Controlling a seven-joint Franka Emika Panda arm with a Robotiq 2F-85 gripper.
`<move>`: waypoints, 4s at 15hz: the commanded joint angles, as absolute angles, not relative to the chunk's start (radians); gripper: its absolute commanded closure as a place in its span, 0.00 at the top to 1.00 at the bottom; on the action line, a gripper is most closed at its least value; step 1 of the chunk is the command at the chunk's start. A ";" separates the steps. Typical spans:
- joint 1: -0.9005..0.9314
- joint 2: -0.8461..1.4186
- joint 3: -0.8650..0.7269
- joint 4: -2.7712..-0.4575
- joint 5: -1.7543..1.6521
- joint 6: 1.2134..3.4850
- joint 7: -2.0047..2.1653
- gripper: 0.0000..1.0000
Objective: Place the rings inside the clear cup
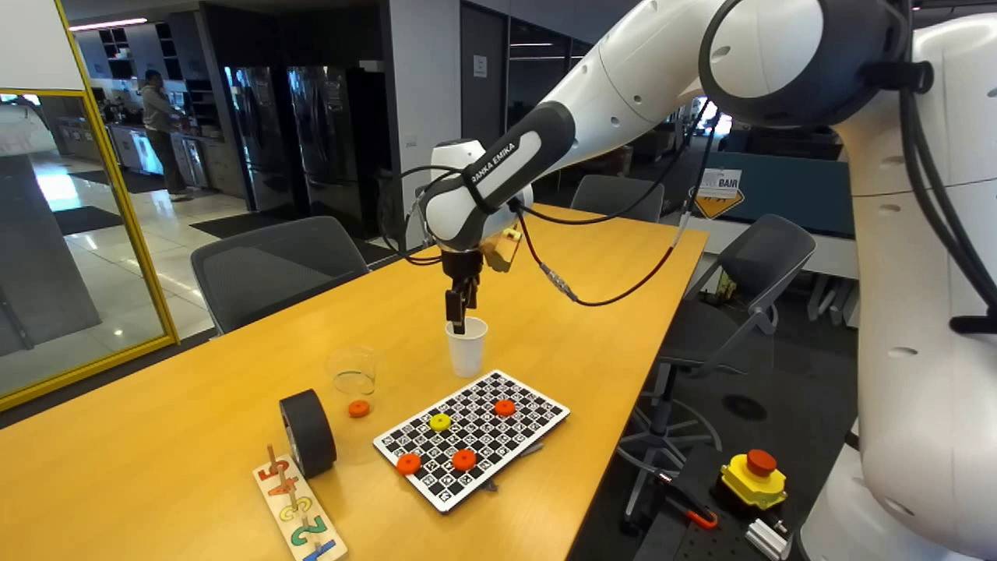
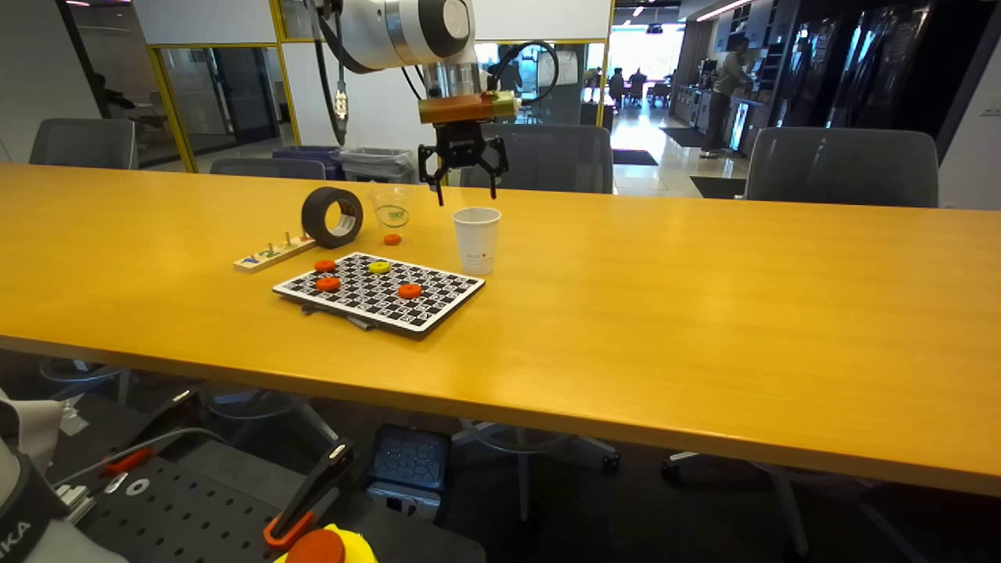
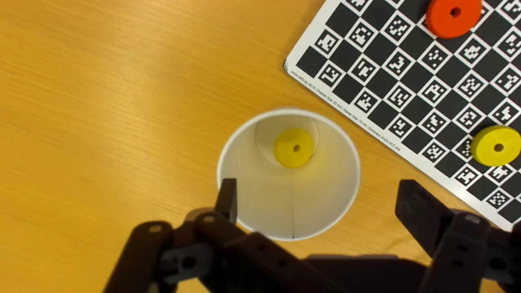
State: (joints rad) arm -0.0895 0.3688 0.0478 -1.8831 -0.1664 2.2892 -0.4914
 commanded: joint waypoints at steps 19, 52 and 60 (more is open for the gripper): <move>0.123 0.274 0.064 -2.186 0.007 2.446 0.395 1.00; 0.163 0.386 -0.020 -2.118 -0.017 2.505 0.426 0.21; 0.153 0.217 -0.078 -2.111 -0.151 2.497 0.469 0.21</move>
